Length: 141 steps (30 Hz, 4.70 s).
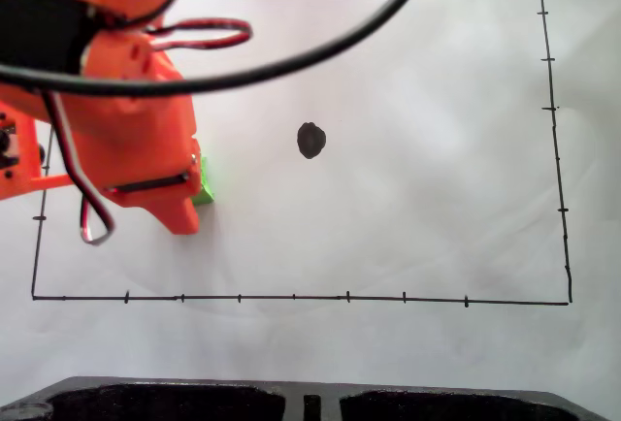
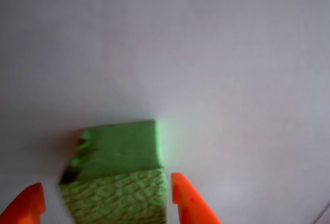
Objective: Grasp the colored block, Place it on the black dot, and then return the arm to the default position.
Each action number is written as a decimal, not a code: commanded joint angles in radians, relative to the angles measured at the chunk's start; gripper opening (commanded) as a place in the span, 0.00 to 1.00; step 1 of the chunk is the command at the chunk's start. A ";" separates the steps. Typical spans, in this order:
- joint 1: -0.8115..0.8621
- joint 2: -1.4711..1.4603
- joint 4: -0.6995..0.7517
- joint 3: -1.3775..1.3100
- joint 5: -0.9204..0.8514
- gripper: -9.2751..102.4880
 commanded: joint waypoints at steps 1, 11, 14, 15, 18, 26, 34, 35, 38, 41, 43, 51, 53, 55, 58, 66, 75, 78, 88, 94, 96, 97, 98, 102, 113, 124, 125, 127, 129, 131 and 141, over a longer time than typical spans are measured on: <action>0.008 0.000 -0.002 -0.049 -0.002 0.37; 0.017 -0.023 0.000 -0.071 -0.002 0.29; 0.020 -0.026 0.002 -0.071 -0.005 0.21; 0.021 -0.025 0.003 -0.071 -0.005 0.20; 0.028 -0.011 0.006 -0.063 0.002 0.18; 0.008 0.146 0.077 -0.020 0.126 0.15; -0.077 0.319 0.114 0.064 0.238 0.11; -0.084 0.334 0.118 0.075 0.242 0.11; -0.117 0.370 0.130 0.120 0.279 0.11; -0.164 0.382 0.144 0.158 0.305 0.10; -0.199 0.387 0.156 0.173 0.324 0.10; -0.314 0.385 0.147 0.196 0.440 0.10; -0.328 0.377 0.140 0.210 0.456 0.10; -0.339 0.379 0.121 0.239 0.465 0.10; -0.345 0.368 0.095 0.267 0.469 0.10; -0.324 0.316 0.037 0.288 0.446 0.10; -0.350 0.245 -0.008 0.304 0.454 0.11; -0.364 0.225 -0.018 0.304 0.456 0.12; -0.388 0.235 -0.015 0.316 0.453 0.29; -0.390 0.285 0.017 0.330 0.433 0.34; -0.391 0.330 0.034 0.341 0.420 0.35; -0.388 0.354 0.040 0.348 0.419 0.36; -0.390 0.379 0.049 0.353 0.407 0.37; -0.394 0.476 0.114 0.353 0.382 0.38; -0.374 0.830 0.273 0.379 0.219 0.33; -0.288 1.226 0.344 0.583 0.104 0.10; -0.275 1.244 0.341 0.597 0.115 0.08; -0.268 1.278 0.322 0.629 0.126 0.08; -0.261 1.331 0.301 0.684 0.155 0.08; -0.258 1.411 0.267 0.750 0.143 0.08; -0.264 1.712 0.106 1.049 0.175 0.08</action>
